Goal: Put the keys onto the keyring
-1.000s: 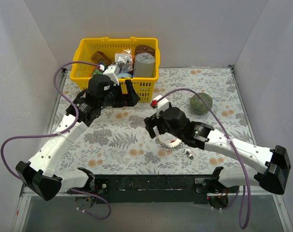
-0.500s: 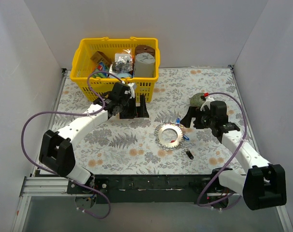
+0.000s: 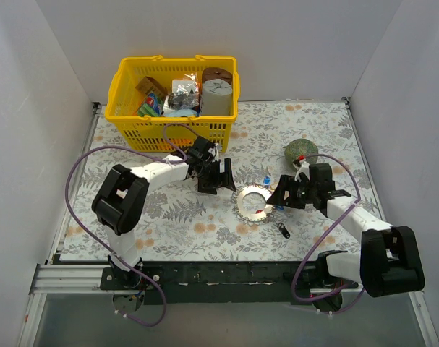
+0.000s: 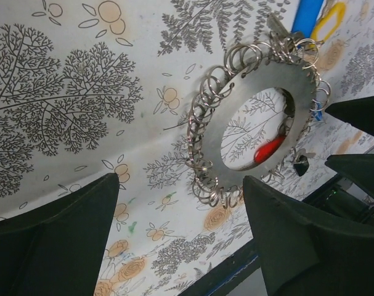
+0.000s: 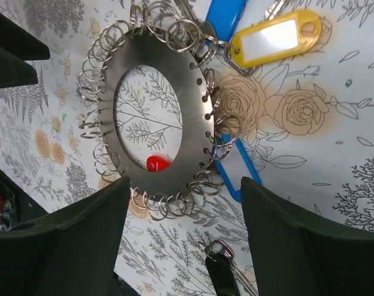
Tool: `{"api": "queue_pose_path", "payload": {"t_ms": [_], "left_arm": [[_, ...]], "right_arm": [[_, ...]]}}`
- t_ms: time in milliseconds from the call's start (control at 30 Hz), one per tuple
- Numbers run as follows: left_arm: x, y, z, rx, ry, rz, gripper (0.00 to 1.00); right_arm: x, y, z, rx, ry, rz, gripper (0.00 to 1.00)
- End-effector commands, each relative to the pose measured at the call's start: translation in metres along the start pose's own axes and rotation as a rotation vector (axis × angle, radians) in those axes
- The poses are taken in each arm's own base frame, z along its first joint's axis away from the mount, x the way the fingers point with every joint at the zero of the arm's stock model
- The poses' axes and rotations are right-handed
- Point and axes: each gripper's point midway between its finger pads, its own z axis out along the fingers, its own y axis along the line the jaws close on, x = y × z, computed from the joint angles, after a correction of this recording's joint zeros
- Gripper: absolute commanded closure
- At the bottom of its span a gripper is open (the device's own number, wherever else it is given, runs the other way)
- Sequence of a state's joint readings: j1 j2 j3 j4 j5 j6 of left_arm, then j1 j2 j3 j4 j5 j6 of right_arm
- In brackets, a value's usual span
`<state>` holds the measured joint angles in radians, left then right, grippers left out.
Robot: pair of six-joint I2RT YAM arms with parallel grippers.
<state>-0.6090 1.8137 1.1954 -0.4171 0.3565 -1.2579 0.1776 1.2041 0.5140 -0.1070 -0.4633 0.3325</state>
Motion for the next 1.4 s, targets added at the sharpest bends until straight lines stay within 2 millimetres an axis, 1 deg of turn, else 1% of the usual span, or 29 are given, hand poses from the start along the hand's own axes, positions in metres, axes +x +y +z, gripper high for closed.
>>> {"api": "queue_pose_path", "payload": {"t_ms": [0, 100, 133, 267, 367, 467, 500, 567, 600, 700, 733, 767, 800, 833, 867, 900, 967, 1000, 1067, 1100, 1133, 1167, 1267, 1333, 1367], "left_arm": [[-0.004, -0.011, 0.004, 0.050, -0.003, -0.002, 0.20], [0.003, -0.009, 0.010, 0.048, 0.022, -0.012, 0.25], [0.006, -0.007, 0.011, 0.044, 0.026, -0.016, 0.25], [0.009, -0.003, 0.009, 0.027, 0.022, -0.025, 0.26], [0.011, 0.001, 0.005, 0.008, 0.021, -0.030, 0.24], [0.010, 0.002, 0.000, -0.006, 0.007, -0.030, 0.21], [0.011, 0.002, -0.001, -0.013, 0.005, -0.030, 0.21], [0.009, 0.003, -0.005, -0.023, -0.002, -0.027, 0.19], [0.004, 0.003, -0.008, -0.031, -0.015, -0.021, 0.19], [-0.003, 0.005, -0.013, -0.056, -0.031, -0.012, 0.17], [-0.006, 0.006, -0.016, -0.063, -0.041, -0.005, 0.17], [-0.007, 0.007, -0.018, -0.074, -0.043, -0.002, 0.17], [-0.009, 0.010, -0.019, -0.090, -0.049, -0.001, 0.17], [-0.013, 0.009, -0.022, -0.094, -0.059, 0.005, 0.17], [-0.012, 0.010, -0.023, -0.101, -0.054, 0.012, 0.17], [-0.013, 0.011, -0.024, -0.105, -0.055, 0.012, 0.17], [-0.012, 0.009, -0.024, -0.097, -0.051, 0.014, 0.17], [-0.012, 0.009, -0.024, -0.091, -0.049, 0.013, 0.17], [-0.008, 0.006, -0.021, -0.070, -0.035, 0.001, 0.17], [-0.006, 0.006, -0.020, -0.065, -0.031, -0.006, 0.18], [-0.004, 0.006, -0.019, -0.057, -0.023, -0.013, 0.18], [-0.002, 0.004, -0.017, -0.042, -0.016, -0.018, 0.18], [0.003, 0.003, -0.013, -0.023, -0.001, -0.041, 0.19], [0.005, 0.002, -0.013, -0.018, 0.001, -0.054, 0.20], [0.005, 0.004, -0.012, -0.020, 0.003, -0.061, 0.20]], "right_arm": [[0.004, 0.000, 0.006, -0.029, -0.006, 0.013, 0.22], [0.012, 0.000, 0.009, -0.052, 0.015, 0.027, 0.24], [0.009, 0.001, 0.011, -0.063, 0.002, 0.017, 0.24], [0.018, 0.002, 0.018, -0.089, 0.043, 0.020, 0.31], [0.028, 0.011, 0.020, -0.124, 0.073, 0.009, 0.33], [0.039, 0.026, 0.022, -0.164, 0.107, -0.006, 0.34], [0.046, 0.035, 0.024, -0.185, 0.130, -0.023, 0.34], [0.054, 0.045, 0.026, -0.208, 0.149, -0.019, 0.34], [0.060, 0.055, 0.026, -0.238, 0.168, -0.034, 0.35], [0.066, 0.067, 0.026, -0.273, 0.177, -0.034, 0.35], [0.065, 0.068, 0.026, -0.268, 0.174, -0.037, 0.34], [0.056, 0.072, 0.024, -0.270, 0.149, -0.061, 0.31], [0.054, 0.067, 0.023, -0.229, 0.149, -0.066, 0.28], [0.047, 0.065, 0.021, -0.196, 0.133, -0.080, 0.25], [0.026, 0.071, 0.017, -0.180, 0.079, -0.115, 0.18], [0.024, 0.060, 0.013, -0.108, 0.079, -0.130, 0.15], [0.006, 0.059, 0.005, -0.076, 0.024, -0.155, 0.10], [-0.009, 0.055, 0.001, -0.057, -0.016, -0.158, 0.09], [-0.021, 0.045, -0.003, -0.035, -0.042, -0.143, 0.09], [-0.028, 0.036, -0.006, -0.026, -0.057, -0.118, 0.08], [-0.028, 0.029, -0.004, -0.023, -0.044, -0.110, 0.08], [-0.030, 0.023, -0.003, -0.017, -0.037, -0.095, 0.06], [-0.027, 0.018, 0.004, -0.023, 0.003, -0.102, 0.06], [-0.025, 0.018, 0.008, -0.037, 0.015, -0.100, 0.10], [-0.025, 0.018, 0.009, -0.044, 0.014, -0.102, 0.15]]}}
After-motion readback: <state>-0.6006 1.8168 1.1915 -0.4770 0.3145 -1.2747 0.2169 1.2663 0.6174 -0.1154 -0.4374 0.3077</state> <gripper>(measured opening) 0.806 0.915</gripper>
